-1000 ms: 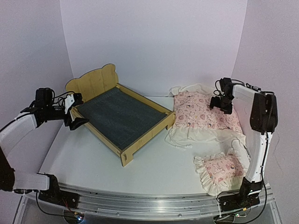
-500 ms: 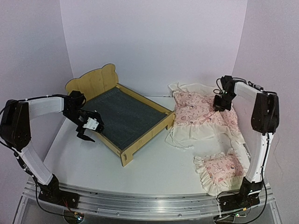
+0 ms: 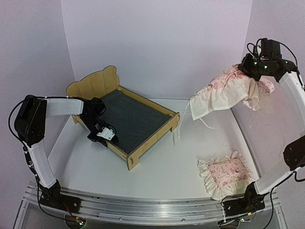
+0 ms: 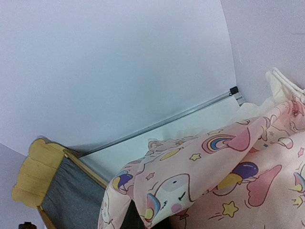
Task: Set up the pet bed
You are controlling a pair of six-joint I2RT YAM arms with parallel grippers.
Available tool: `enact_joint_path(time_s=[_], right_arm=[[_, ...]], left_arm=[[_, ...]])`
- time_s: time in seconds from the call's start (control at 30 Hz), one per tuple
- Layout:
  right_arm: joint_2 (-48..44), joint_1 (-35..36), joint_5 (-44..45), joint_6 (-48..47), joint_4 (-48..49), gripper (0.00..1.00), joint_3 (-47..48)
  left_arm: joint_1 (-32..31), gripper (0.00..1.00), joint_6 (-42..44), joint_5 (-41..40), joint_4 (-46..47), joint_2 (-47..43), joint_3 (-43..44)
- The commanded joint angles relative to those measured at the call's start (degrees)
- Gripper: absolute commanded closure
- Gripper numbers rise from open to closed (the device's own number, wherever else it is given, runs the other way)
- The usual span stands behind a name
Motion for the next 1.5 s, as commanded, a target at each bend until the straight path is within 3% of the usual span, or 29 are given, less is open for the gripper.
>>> enact_joint_path(time_s=[0.0, 0.07, 0.4, 0.47, 0.57, 0.63, 0.77, 0.97, 1.1, 1.3, 1.37, 1.43, 1.47], right_arm=[[-2.99, 2.31, -2.11, 6.25, 7.29, 1.00, -2.67], [-4.25, 3.97, -2.32, 7.40, 10.32, 1.00, -3.79], [-1.16, 13.02, -1.77, 5.38, 14.19, 1.00, -0.08], [-0.41, 14.12, -1.93, 5.30, 14.70, 1.00, 0.15], [0.71, 15.99, -2.26, 5.67, 15.55, 1.00, 0.13], [1.58, 17.67, -2.35, 6.01, 16.14, 1.00, 0.35], [3.50, 22.19, -2.08, 6.62, 17.68, 1.00, 0.46], [7.01, 30.67, 1.41, 6.76, 20.35, 1.00, -0.88], [12.34, 37.70, 2.27, 7.62, 21.96, 1.00, -0.17], [19.96, 44.40, -0.86, 11.65, 21.96, 1.00, -1.42], [20.29, 44.40, -2.51, 14.33, 21.21, 0.91, -5.86], [19.83, 44.41, -2.31, 13.69, 17.41, 0.58, -8.67], [19.50, 44.41, -1.41, 12.32, 14.69, 0.49, -8.82]], left_arm=[[-6.23, 0.92, -15.43, 2.77, -7.40, 0.06, 5.38], [-10.11, 0.98, -22.11, 5.88, -8.83, 0.48, 7.35], [-26.42, 0.97, -47.72, 14.07, -3.60, 5.90, 13.97], [-27.56, 0.87, -49.77, 15.76, -2.88, 6.53, 14.70], [-27.83, 0.59, -52.26, 20.03, -2.69, 5.74, 16.08], [-27.77, 0.46, -54.11, 21.72, -3.06, 4.19, 17.98], [-25.71, 0.36, -57.19, 22.24, -3.33, -1.30, 22.70], [-14.72, 0.14, -58.44, 29.79, -0.54, -13.72, 23.76], [-10.45, 0.03, -57.84, 24.95, 2.82, -20.96, 19.58], [-5.48, 0.01, -58.83, 14.66, 5.42, -24.03, 11.68], [-5.33, 0.01, -57.04, 11.26, 3.62, -23.94, 8.89], [-5.35, 0.01, -54.45, 8.67, 0.71, -23.84, 5.56], [-5.35, 0.01, -53.51, 7.69, -0.44, -23.79, 4.35]])
